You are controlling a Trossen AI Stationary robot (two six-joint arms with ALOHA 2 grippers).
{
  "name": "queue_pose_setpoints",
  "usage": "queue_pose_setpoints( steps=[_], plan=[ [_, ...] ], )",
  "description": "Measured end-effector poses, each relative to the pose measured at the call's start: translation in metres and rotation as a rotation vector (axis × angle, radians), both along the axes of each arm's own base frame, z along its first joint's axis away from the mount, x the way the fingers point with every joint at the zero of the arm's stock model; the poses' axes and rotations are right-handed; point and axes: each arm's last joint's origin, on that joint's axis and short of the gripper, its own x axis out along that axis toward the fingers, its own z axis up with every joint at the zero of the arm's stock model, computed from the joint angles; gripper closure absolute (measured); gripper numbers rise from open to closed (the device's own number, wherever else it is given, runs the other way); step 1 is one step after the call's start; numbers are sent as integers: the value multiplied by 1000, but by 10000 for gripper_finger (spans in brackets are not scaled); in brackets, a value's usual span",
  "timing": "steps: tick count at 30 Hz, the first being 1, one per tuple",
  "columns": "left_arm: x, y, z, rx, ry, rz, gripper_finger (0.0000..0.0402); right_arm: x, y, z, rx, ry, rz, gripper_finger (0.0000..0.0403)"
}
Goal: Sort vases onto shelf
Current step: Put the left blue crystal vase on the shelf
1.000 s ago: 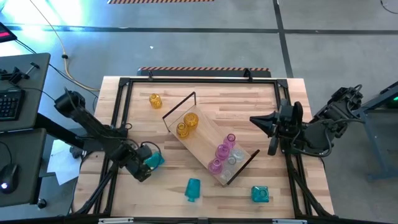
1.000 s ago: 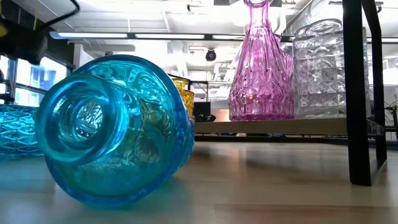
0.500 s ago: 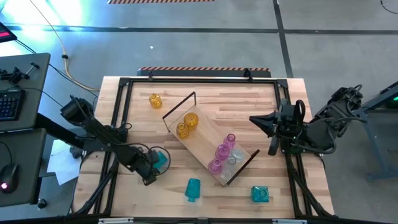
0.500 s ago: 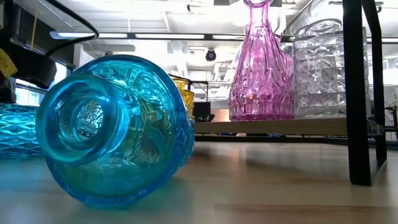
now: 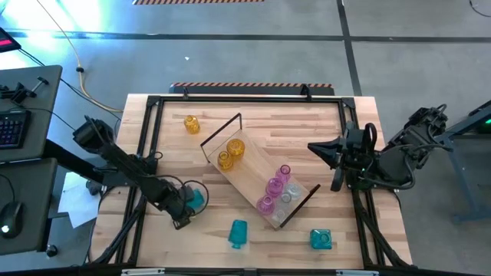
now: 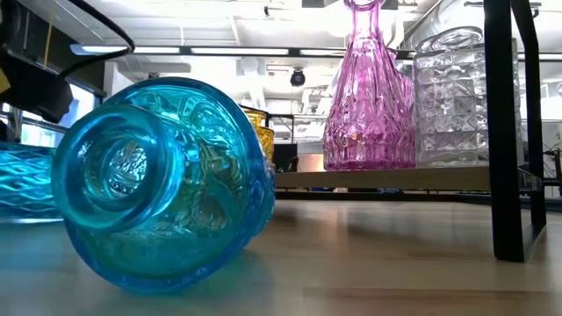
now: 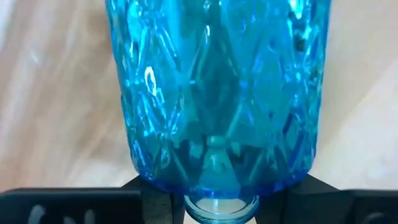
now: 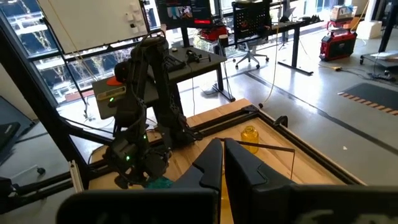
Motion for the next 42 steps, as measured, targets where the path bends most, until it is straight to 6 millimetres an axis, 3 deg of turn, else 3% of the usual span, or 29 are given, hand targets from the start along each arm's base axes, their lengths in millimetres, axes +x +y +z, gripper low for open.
queue_pose_setpoints(
  steps=[7,16,22,28,34,42],
  plan=[
    [-1,-4,12,-134,74,-4,291,0,0,0,-17,6,3,403],
    [21,3,75,-154,67,-91,286,0,0,0,-35,12,7,403],
    [41,24,116,-142,16,-141,290,0,0,-1,-37,20,17,403],
    [60,46,144,-167,-96,-129,290,0,1,-1,-32,27,44,403],
    [87,60,158,-159,-163,-153,290,0,1,-2,-34,34,51,403],
    [136,63,163,-167,-198,-271,290,1,3,-2,71,29,116,403]
  ],
)
